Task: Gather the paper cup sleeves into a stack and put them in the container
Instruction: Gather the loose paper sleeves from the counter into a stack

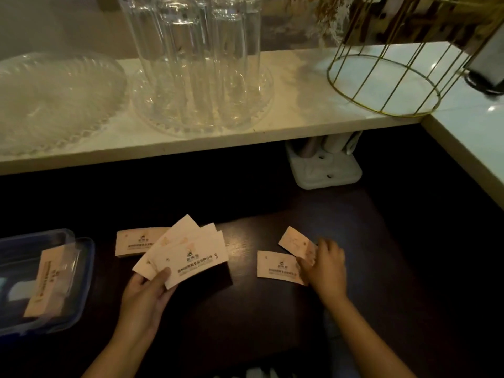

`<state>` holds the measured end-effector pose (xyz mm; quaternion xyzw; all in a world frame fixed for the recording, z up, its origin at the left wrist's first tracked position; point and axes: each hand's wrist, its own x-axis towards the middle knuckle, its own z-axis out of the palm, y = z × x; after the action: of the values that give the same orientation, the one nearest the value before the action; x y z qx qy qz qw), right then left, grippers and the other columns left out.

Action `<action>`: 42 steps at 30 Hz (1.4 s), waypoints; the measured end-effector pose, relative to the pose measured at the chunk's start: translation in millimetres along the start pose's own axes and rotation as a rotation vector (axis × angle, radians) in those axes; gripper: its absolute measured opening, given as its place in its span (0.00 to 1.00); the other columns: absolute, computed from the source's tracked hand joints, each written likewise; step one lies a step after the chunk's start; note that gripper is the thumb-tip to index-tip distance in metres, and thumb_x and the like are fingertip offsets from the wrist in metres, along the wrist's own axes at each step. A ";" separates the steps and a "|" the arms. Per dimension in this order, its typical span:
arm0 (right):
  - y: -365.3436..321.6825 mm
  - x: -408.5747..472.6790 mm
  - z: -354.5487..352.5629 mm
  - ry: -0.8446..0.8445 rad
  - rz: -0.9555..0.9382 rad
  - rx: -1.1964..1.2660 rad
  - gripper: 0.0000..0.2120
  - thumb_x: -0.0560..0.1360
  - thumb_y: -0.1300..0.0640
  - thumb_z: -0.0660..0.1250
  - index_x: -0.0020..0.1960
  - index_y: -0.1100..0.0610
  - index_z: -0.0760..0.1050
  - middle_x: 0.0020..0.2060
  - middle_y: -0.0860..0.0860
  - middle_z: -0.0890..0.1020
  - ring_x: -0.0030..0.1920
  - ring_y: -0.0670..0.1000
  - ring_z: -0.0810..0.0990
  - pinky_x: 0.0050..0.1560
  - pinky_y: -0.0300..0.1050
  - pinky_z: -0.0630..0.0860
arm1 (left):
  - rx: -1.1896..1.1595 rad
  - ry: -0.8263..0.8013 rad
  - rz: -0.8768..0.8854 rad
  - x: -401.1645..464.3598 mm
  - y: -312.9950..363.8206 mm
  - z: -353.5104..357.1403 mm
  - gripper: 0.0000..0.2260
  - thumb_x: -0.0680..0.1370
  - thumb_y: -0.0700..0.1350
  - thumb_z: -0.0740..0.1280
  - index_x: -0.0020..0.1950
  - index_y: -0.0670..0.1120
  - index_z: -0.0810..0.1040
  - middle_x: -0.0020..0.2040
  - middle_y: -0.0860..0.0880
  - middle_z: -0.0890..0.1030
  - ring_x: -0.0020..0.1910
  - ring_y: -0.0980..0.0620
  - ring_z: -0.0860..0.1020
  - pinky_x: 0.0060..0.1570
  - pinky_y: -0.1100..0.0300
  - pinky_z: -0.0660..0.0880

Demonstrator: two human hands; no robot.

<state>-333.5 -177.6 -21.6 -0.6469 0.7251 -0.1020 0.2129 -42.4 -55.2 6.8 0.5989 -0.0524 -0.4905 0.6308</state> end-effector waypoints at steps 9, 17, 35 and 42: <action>23.0 27.5 8.9 -0.099 -0.098 -0.181 0.27 0.65 0.44 0.71 0.62 0.50 0.71 0.59 0.53 0.73 0.61 0.56 0.68 0.59 0.54 0.67 | 0.005 -0.025 -0.037 -6.6 -1.4 9.3 0.16 0.75 0.34 0.61 0.62 0.43 0.70 0.52 0.44 0.80 0.52 0.48 0.78 0.42 0.59 0.80; 17.4 7.6 -7.7 -0.036 -0.167 0.241 0.28 0.62 0.53 0.76 0.59 0.52 0.70 0.53 0.49 0.74 0.58 0.52 0.69 0.56 0.48 0.70 | 0.012 -0.034 -0.071 -8.7 -6.0 11.2 0.13 0.75 0.34 0.61 0.59 0.44 0.73 0.51 0.43 0.80 0.51 0.48 0.78 0.37 0.61 0.81; -93.5 -53.3 -2.6 -0.300 0.287 1.469 0.07 0.73 0.66 0.66 0.47 0.57 0.75 0.42 0.54 0.83 0.39 0.48 0.84 0.35 0.40 0.80 | 0.009 -0.006 -0.123 -36.7 -14.6 52.8 0.09 0.74 0.34 0.63 0.51 0.46 0.74 0.51 0.42 0.80 0.52 0.47 0.79 0.45 0.55 0.75; -100.2 -62.4 15.1 -0.154 0.223 1.371 0.32 0.68 0.70 0.70 0.63 0.45 0.62 0.45 0.47 0.81 0.43 0.42 0.83 0.36 0.35 0.80 | -0.094 -0.012 -0.090 -36.9 -13.6 54.8 0.08 0.75 0.34 0.62 0.50 0.45 0.73 0.49 0.43 0.81 0.49 0.50 0.80 0.46 0.54 0.77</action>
<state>-232.7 -128.6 18.5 -0.2938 0.5420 -0.4679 0.6332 -104.7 -66.0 30.2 0.5673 -0.0062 -0.5238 0.6354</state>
